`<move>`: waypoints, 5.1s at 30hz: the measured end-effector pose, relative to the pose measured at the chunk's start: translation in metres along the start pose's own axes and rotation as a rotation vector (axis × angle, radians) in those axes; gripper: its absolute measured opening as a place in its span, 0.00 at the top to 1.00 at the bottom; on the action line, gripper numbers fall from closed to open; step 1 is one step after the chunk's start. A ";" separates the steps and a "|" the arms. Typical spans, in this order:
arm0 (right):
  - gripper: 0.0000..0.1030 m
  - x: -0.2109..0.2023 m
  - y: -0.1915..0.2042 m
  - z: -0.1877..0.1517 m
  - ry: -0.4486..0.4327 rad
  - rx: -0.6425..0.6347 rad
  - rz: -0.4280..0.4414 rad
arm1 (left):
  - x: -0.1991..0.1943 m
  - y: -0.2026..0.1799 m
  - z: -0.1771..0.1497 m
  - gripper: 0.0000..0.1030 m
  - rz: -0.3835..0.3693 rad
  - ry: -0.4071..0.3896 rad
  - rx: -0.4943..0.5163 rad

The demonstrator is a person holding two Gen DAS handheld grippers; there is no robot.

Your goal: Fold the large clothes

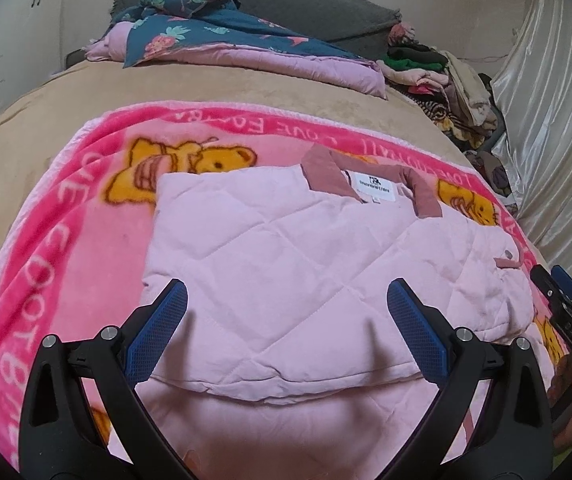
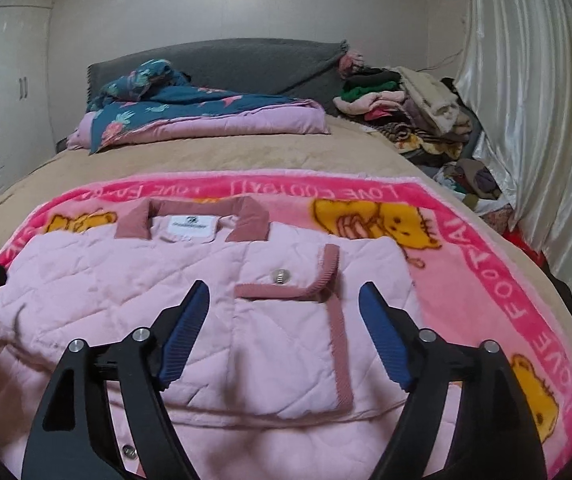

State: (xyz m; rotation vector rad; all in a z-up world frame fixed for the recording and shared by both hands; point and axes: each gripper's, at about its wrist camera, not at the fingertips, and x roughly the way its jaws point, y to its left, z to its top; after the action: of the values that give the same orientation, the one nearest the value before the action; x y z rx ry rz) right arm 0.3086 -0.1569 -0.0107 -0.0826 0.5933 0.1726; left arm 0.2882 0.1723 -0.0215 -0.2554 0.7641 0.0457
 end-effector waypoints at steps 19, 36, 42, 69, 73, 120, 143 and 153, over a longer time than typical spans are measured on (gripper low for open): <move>0.06 0.054 0.042 -0.024 0.194 -0.100 0.051 | 0.045 -0.012 -0.028 0.09 -0.001 0.107 0.030; 0.04 0.035 0.023 -0.019 0.160 0.013 0.073 | 0.033 -0.017 -0.025 0.09 0.001 0.107 0.032; 0.04 0.009 0.014 -0.017 0.122 0.028 0.059 | 0.019 -0.022 -0.023 0.09 -0.010 0.100 0.035; 0.04 -0.089 -0.039 -0.028 0.001 0.113 0.001 | -0.065 -0.019 -0.021 0.09 -0.010 -0.039 0.045; 0.04 -0.097 -0.045 -0.031 -0.001 0.116 -0.014 | -0.077 -0.020 -0.026 0.09 -0.004 -0.058 0.052; 0.04 -0.194 -0.088 -0.096 -0.064 0.108 -0.069 | -0.150 -0.022 -0.137 0.09 0.045 -0.062 0.054; 0.04 -0.210 -0.116 -0.156 -0.020 0.124 -0.122 | -0.175 0.023 -0.192 0.09 0.132 -0.010 -0.032; 0.04 -0.203 -0.133 -0.200 0.072 0.131 -0.155 | -0.175 0.056 -0.216 0.09 0.207 0.079 -0.111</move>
State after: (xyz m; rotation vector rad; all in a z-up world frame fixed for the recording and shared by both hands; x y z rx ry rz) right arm 0.0578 -0.3407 -0.0580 -0.0076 0.6660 -0.0198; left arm 0.0074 0.1826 -0.0625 -0.2839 0.8655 0.2752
